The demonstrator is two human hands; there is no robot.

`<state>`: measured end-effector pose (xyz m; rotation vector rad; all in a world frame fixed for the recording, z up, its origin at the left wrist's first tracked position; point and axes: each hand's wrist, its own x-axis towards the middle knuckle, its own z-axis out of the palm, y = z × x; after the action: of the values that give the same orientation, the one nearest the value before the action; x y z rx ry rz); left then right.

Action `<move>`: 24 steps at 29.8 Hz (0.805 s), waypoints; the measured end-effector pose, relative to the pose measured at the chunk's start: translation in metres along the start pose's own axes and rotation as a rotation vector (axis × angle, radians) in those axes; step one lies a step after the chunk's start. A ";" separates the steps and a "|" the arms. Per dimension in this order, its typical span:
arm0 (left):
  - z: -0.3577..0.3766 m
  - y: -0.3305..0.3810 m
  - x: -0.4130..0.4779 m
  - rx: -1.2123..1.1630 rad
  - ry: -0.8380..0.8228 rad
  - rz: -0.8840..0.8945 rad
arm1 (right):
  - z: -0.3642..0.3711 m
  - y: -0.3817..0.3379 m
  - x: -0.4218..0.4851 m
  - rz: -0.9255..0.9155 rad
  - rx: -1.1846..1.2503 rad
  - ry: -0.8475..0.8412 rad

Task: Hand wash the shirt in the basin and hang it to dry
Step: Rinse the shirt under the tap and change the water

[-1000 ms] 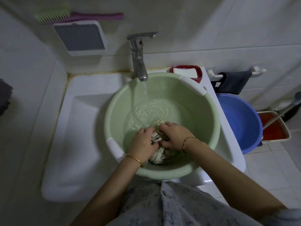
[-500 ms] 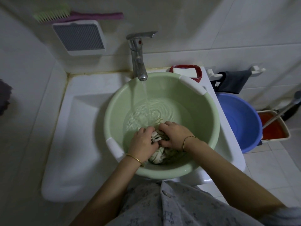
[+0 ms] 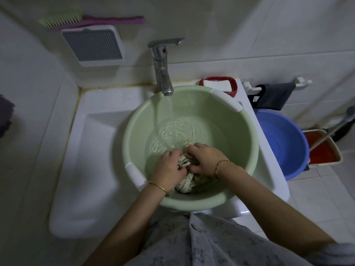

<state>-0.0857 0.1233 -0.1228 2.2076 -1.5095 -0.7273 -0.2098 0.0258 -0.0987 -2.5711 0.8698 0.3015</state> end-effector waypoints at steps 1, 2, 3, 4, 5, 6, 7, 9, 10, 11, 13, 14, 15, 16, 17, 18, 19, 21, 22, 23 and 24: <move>0.000 0.000 0.000 0.002 0.003 0.002 | 0.000 0.000 0.000 0.000 -0.003 -0.001; 0.000 -0.001 0.000 0.002 0.006 0.006 | 0.000 0.000 0.000 0.000 -0.004 0.000; 0.000 -0.001 0.000 0.000 0.006 0.007 | 0.000 0.000 0.000 0.000 -0.004 -0.001; 0.000 -0.001 0.000 -0.001 0.004 0.009 | 0.000 0.000 0.000 0.001 -0.003 -0.002; 0.000 -0.001 0.000 -0.002 0.002 0.010 | 0.000 0.000 0.000 0.002 -0.002 -0.003; 0.000 -0.001 0.000 -0.001 0.001 0.011 | 0.001 0.000 0.000 0.003 0.000 -0.005; 0.000 -0.001 0.000 -0.004 0.001 0.012 | 0.001 0.000 0.000 0.004 0.003 -0.006; 0.001 -0.001 0.000 -0.007 -0.001 0.008 | 0.000 0.000 0.001 0.006 0.007 -0.009; 0.001 -0.001 0.000 -0.006 -0.001 0.006 | 0.000 0.000 0.001 0.006 0.008 -0.009; 0.001 -0.001 0.000 -0.005 -0.001 0.004 | 0.000 0.000 0.001 0.005 0.009 -0.009; 0.001 -0.001 0.001 -0.007 -0.003 0.000 | -0.001 0.000 0.000 0.004 0.012 -0.006; 0.001 -0.001 0.001 -0.009 -0.003 0.001 | -0.001 0.000 0.000 0.005 0.014 -0.007; 0.000 -0.001 0.001 -0.010 -0.004 0.002 | -0.001 0.000 0.000 0.005 0.015 -0.008; 0.000 -0.001 0.001 -0.009 -0.005 0.003 | -0.001 0.000 0.000 0.005 0.016 -0.008; 0.001 -0.001 0.001 -0.008 -0.005 0.002 | -0.001 0.000 0.000 0.004 0.017 -0.008; 0.001 -0.001 0.001 -0.007 -0.005 0.000 | -0.001 0.000 0.000 0.005 0.018 -0.008; 0.001 -0.001 0.001 -0.008 -0.003 0.002 | -0.001 0.000 0.000 0.007 0.017 -0.006; 0.001 -0.002 0.001 -0.010 0.006 0.013 | -0.001 0.000 0.000 0.011 0.015 0.002; 0.002 -0.002 0.001 -0.011 0.009 0.017 | -0.001 -0.001 -0.001 0.012 0.015 0.006; 0.002 -0.003 0.001 -0.013 0.011 0.019 | -0.001 0.000 -0.001 0.011 0.015 0.010; 0.002 -0.003 0.001 -0.014 0.012 0.020 | -0.001 -0.001 -0.001 0.011 0.014 0.011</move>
<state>-0.0849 0.1234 -0.1262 2.1799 -1.5138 -0.7155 -0.2099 0.0262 -0.0974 -2.5587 0.8866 0.2837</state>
